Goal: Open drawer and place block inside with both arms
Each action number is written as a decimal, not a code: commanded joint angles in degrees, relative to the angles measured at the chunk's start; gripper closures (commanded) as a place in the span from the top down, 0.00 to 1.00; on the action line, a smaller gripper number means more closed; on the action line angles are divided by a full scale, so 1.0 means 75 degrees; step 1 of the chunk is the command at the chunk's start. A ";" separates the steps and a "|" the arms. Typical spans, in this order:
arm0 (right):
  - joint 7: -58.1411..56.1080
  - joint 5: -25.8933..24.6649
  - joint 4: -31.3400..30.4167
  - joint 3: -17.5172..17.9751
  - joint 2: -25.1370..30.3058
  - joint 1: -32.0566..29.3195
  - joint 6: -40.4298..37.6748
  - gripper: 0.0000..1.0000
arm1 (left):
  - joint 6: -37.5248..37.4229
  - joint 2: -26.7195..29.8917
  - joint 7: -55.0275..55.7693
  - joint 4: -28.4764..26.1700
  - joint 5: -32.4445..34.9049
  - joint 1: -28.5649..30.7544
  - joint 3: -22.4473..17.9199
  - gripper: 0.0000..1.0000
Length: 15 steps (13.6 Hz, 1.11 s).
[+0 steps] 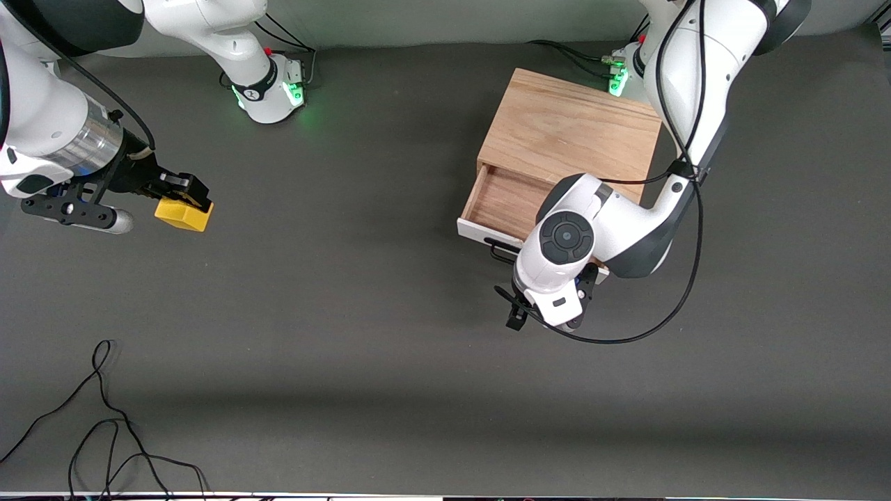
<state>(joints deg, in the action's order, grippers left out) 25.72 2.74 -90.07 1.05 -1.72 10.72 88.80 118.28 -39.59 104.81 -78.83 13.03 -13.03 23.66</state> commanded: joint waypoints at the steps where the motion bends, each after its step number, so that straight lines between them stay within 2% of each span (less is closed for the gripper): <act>1: 0.0482 0.0116 0.0208 -0.0046 -0.0098 0.0314 -0.0063 0.00 | -0.0579 0.0424 -0.0331 0.0456 0.0313 0.0317 -0.0003 1.00; 5: 0.1712 0.0116 0.0886 -0.0022 -0.0648 0.1017 -0.0075 0.00 | -0.2723 0.1724 -0.2800 0.0421 -0.0364 0.1265 0.0044 1.00; 9: 0.2884 0.0116 0.1543 -0.0022 -0.1374 0.1931 -0.0133 0.00 | -0.4599 0.2780 -0.6453 0.0246 -0.0940 0.2601 0.0044 1.00; 12: 0.4183 0.0139 0.2279 -0.0011 -0.2263 0.2774 -0.0145 0.00 | -0.5012 0.3494 -0.9009 -0.0326 -0.1104 0.3527 0.0032 1.00; 15: 0.4983 0.0104 0.3100 0.0001 -0.3330 0.3654 -0.0145 0.00 | -0.4803 0.4233 -1.1015 -0.1182 -0.1431 0.4394 0.0009 1.00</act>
<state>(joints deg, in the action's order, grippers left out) 59.37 3.10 -74.56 1.55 -19.91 35.12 89.07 80.43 -13.96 31.26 -80.29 4.92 15.95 23.62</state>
